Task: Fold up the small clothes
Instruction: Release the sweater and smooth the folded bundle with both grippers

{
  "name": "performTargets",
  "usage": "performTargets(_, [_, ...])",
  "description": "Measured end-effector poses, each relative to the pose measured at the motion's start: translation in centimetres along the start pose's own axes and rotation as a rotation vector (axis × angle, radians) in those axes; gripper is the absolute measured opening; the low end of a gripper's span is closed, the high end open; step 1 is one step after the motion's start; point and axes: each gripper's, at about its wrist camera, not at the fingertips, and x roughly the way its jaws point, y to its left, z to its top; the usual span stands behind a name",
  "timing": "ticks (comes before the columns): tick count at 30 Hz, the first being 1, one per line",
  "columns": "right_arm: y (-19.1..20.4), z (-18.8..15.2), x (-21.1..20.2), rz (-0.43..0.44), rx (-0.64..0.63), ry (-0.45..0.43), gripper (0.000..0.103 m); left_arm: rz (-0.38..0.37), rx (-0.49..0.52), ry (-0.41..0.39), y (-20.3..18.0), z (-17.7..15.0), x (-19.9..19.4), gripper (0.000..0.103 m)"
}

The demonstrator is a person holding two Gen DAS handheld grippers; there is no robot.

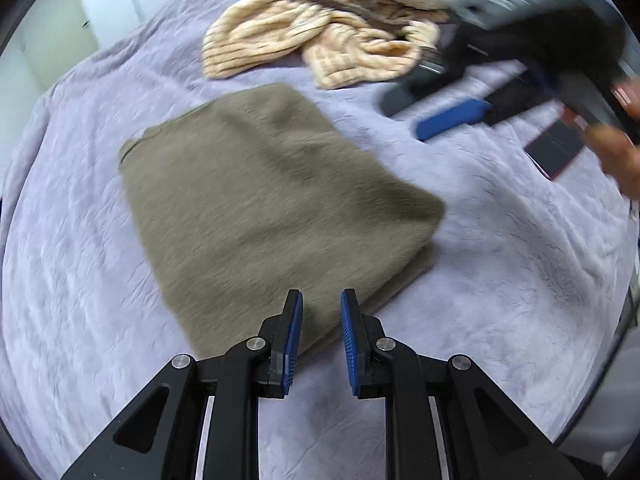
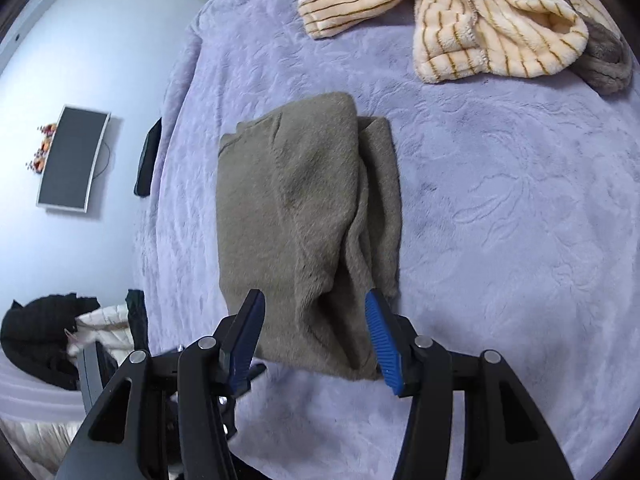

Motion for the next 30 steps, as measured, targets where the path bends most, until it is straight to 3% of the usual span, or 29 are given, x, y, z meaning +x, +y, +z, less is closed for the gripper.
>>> performTargets(5, [1.2,-1.8,3.3,-0.053,-0.09,0.079,0.055,-0.015,-0.204,0.068,5.1,0.6,1.4,0.021])
performTargets(6, [1.2,-2.0,4.0,-0.072,-0.098,0.092,0.047,-0.021,-0.228,0.073,5.7,0.7,1.5,0.021])
performTargets(7, [1.3,-2.2,4.4,-0.085,-0.102,0.106,0.027,-0.016,-0.25,0.075,6.3,0.9,1.5,0.021])
performTargets(8, [1.5,-2.3,4.8,-0.103,-0.107,0.12,0.016,-0.009,-0.262,0.074,6.7,0.8,1.4,0.021])
performTargets(10, [2.0,-2.8,4.8,-0.132,-0.119,0.126,0.008,0.004,-0.299,0.064,7.6,0.9,1.0,0.021])
performTargets(11, [2.0,-3.2,4.5,-0.126,-0.119,0.125,0.007,0.006,-0.318,0.06,8.1,0.9,0.9,0.037])
performTargets(12, [2.0,-3.5,4.2,-0.122,-0.116,0.125,0.007,0.016,-0.334,0.058,8.4,0.9,0.8,0.074])
performTargets(13, [1.9,-4.0,4.0,-0.123,-0.109,0.125,0.007,0.037,-0.351,0.048,8.8,1.0,0.7,0.086])
performTargets(14, [1.6,-4.4,3.8,-0.129,-0.1,0.126,0.007,0.053,-0.355,0.031,9.1,1.0,0.7,0.09])
performTargets(20, [-3.2,-5.7,5.9,-0.2,0.02,0.166,0.007,0.057,-0.312,0.144,8.7,0.3,4.8,0.09])
performTargets(26, [-4.9,-7.1,6.2,-0.307,0.026,0.252,0.012,0.049,-0.347,0.172,9.4,-0.5,5.9,0.09])
performTargets(28, [-5.1,-6.8,4.6,-0.286,0.055,0.218,0.018,0.041,-0.352,0.178,9.8,-0.4,6.0,0.09])
performTargets(30, [-4.9,-5.7,2.7,-0.244,0.084,0.142,0.018,0.041,-0.346,0.178,9.8,-0.5,6.0,0.09])
